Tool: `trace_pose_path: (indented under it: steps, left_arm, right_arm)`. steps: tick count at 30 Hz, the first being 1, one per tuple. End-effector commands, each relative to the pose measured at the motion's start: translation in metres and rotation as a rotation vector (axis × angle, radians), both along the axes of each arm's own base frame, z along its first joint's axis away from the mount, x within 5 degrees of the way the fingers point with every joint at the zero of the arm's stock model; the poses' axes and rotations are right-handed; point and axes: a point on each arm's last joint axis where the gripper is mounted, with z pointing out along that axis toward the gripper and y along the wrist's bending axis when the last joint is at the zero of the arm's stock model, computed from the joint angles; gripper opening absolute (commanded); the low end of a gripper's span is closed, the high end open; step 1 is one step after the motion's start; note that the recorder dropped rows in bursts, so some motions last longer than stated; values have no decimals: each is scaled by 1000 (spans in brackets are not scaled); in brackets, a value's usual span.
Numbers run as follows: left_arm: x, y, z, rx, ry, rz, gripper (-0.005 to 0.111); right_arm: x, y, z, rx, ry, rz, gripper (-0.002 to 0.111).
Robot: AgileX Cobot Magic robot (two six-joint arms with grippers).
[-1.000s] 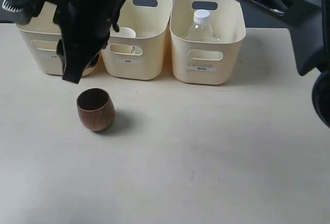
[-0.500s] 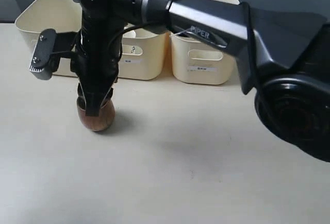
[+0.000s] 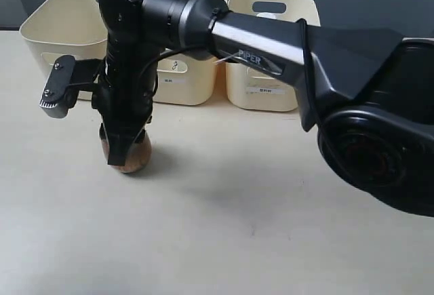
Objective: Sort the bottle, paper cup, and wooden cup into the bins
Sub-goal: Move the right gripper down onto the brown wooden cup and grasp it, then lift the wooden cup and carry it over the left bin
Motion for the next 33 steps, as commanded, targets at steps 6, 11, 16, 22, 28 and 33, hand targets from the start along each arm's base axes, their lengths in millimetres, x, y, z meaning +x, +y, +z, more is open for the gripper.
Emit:
trace_pose_path:
  steps: [6, 11, 16, 22, 28, 33]
  left_arm:
    - [0, 0, 2, -4, -6, -1, 0]
    - [0, 0, 2, -4, -6, -1, 0]
    - [0, 0, 2, -4, -6, -1, 0]
    - [0, 0, 2, -4, -6, -1, 0]
    - [0, 0, 2, -4, -6, -1, 0]
    - [0, 0, 2, -4, -6, -1, 0]
  right_arm:
    - [3, 7, -23, 18, 25, -18, 38]
    - [2, 11, -17, 41, -29, 33, 0]
    - [-8, 22, 48, 206, -167, 48, -1]
    - [-12, 24, 144, 494, -367, -6, -1]
    - [9, 29, 170, 692, -557, -182, -1]
    - [39, 28, 145, 687, -626, -245, -1]
